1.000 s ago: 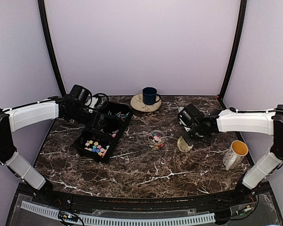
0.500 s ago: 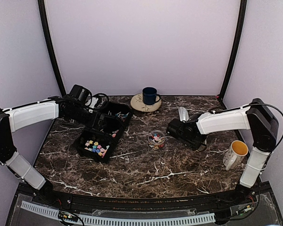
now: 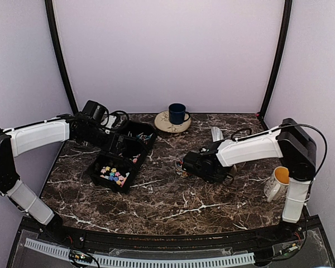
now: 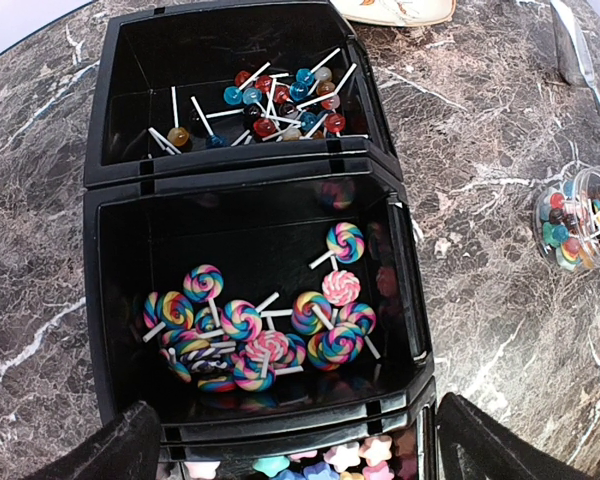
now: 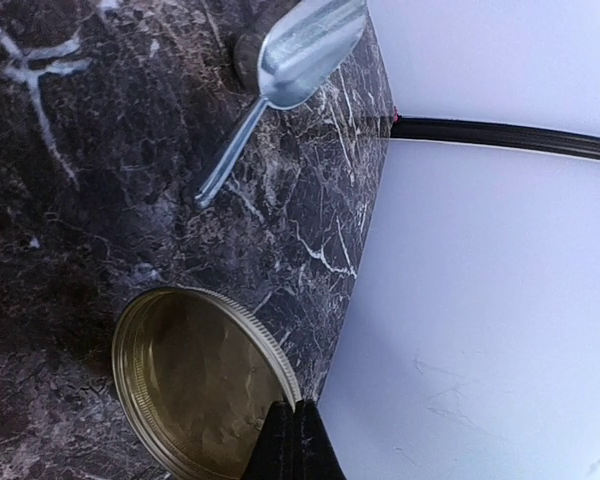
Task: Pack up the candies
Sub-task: Put down the box lid at the center of the board.
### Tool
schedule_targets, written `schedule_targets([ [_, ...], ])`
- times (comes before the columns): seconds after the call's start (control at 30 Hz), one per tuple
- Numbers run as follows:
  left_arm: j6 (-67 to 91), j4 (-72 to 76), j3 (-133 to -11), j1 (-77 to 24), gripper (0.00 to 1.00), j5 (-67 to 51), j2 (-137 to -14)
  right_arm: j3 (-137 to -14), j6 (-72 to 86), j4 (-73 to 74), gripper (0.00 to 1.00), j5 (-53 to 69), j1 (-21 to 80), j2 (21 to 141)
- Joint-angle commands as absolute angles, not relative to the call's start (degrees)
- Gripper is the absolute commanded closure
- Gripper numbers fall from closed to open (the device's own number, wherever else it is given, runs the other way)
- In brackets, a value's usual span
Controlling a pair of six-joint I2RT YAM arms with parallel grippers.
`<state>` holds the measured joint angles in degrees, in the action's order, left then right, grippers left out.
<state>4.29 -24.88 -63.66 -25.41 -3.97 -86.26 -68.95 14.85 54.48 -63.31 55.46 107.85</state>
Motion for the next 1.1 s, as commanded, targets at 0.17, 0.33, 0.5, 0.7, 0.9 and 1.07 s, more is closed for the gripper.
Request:
schedule_targets([
  [0.17,5.0,-24.8,-63.5,-25.7,0.01,-4.4,-85.0,-71.4,20.4,59.1,1.0,-66.8,59.6,114.0],
  [0.33,5.0,-24.8,-63.5,-25.7,0.01,-4.4,-85.0,-72.7,20.7,58.9,1.0,-66.2,61.0,114.6],
  [0.5,5.0,-24.9,-63.5,-25.7,0.01,-4.2,-85.0,-73.5,20.7,58.6,1.0,-64.1,62.2,115.7],
  [0.7,5.0,-24.9,-63.5,-25.6,0.01,-4.2,-85.0,-74.8,20.7,57.6,0.99,-61.6,63.7,116.8],
  [0.9,5.0,-24.9,-63.5,-25.6,0.01,-4.1,-84.9,-75.1,19.9,55.7,0.96,-59.0,64.4,116.2],
  [1.07,4.9,-24.9,-63.5,-25.6,0.01,-4.1,-84.8,-74.1,18.1,52.8,0.93,-56.6,64.5,114.2],
])
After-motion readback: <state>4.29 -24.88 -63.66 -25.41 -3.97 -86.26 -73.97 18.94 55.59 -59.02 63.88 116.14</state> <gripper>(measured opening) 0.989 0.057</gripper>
